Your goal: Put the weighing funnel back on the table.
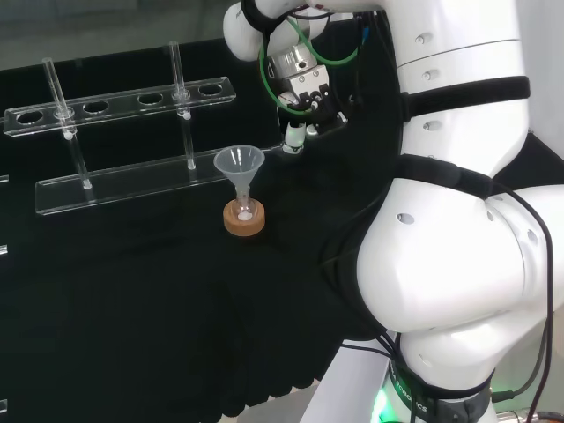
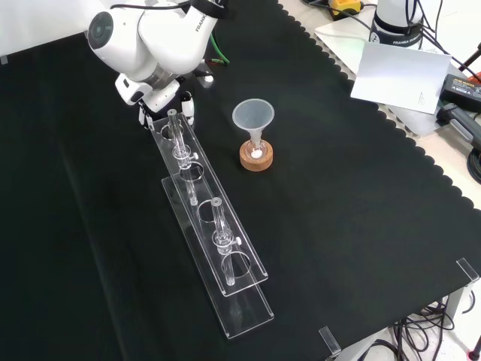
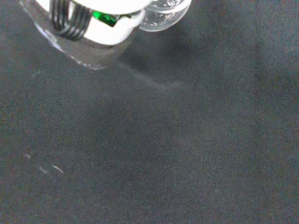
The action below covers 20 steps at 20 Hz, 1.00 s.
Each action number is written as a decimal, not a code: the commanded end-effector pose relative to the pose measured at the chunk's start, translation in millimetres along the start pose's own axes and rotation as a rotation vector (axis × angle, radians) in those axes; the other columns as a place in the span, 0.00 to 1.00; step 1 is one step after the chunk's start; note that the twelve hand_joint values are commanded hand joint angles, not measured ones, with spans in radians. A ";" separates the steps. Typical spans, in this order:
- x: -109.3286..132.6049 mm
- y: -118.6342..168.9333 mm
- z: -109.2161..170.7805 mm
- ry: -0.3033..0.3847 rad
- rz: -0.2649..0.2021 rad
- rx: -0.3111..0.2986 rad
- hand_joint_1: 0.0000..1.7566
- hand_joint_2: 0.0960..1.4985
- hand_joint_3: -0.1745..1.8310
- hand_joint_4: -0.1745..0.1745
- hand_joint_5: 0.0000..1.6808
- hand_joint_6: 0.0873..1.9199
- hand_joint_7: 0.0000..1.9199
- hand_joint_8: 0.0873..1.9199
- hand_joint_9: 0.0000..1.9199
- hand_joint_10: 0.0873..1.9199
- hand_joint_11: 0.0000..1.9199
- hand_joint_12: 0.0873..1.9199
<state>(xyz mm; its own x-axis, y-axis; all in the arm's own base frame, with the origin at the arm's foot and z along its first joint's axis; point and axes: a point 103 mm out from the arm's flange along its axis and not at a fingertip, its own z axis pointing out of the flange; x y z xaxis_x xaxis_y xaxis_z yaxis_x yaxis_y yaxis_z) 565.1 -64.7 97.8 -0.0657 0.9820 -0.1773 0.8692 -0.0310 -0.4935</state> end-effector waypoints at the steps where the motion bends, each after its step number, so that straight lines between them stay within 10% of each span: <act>1: 1.3 0.1 1.8 -0.006 0.004 0.006 0.64 0.45 0.35 1.00 0.76 0.28 0.39 0.31 0.64 0.00 0.56 0.42; 20: 2.3 7.2 8.3 -0.029 -0.003 0.029 0.64 0.45 0.35 1.00 0.76 0.29 0.39 0.31 0.64 0.00 0.56 0.42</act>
<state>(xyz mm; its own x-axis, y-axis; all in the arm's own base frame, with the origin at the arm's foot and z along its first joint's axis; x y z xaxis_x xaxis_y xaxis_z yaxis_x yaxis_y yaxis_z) 567.1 -62.6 88.3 -0.0805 0.9776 -0.1946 0.8573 -0.0318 -0.5139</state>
